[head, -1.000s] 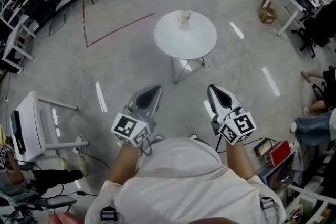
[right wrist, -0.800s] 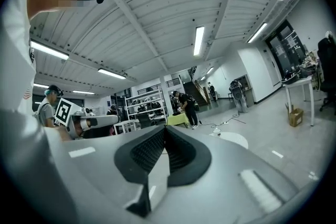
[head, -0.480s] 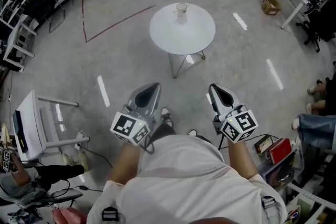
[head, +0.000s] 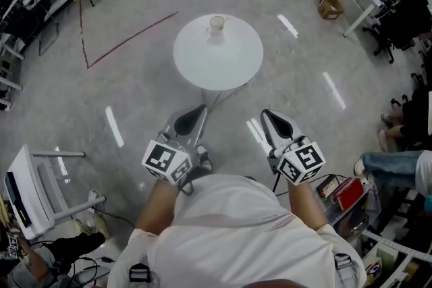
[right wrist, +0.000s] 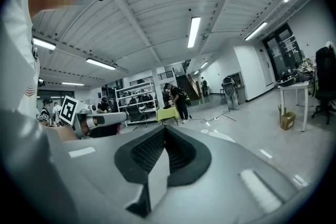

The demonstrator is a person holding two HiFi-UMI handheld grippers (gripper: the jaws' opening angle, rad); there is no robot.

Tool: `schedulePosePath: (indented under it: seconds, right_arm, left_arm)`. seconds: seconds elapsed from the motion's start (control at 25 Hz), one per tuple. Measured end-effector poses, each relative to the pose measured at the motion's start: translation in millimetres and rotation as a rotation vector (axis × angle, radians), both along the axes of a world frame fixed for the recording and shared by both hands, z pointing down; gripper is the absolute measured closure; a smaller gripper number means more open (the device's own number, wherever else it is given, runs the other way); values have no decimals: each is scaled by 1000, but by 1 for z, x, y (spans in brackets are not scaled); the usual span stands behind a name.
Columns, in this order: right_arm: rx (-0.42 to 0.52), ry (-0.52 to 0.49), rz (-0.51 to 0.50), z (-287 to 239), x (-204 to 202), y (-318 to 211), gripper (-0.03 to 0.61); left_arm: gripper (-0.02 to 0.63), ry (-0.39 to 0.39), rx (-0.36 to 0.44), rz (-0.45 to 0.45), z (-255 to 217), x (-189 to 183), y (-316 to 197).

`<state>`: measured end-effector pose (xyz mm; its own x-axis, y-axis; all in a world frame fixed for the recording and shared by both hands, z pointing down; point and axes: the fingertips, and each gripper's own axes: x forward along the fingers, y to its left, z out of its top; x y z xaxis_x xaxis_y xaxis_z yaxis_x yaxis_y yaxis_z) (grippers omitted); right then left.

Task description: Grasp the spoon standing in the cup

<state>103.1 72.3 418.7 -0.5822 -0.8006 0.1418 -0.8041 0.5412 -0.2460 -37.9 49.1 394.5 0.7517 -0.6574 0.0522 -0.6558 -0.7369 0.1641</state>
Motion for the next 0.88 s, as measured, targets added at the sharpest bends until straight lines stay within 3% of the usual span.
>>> schedulePosePath:
  seconds: [0.6,0.88]
  right_arm:
    - [-8,30,13,-6,-95,-181,572]
    - [-37,20,-1,3,-84,-239,572]
  left_arm:
    - [612,-19,-1,-22,2,-114,-175]
    - [612,-11,-24,-53,9,-103,-222]
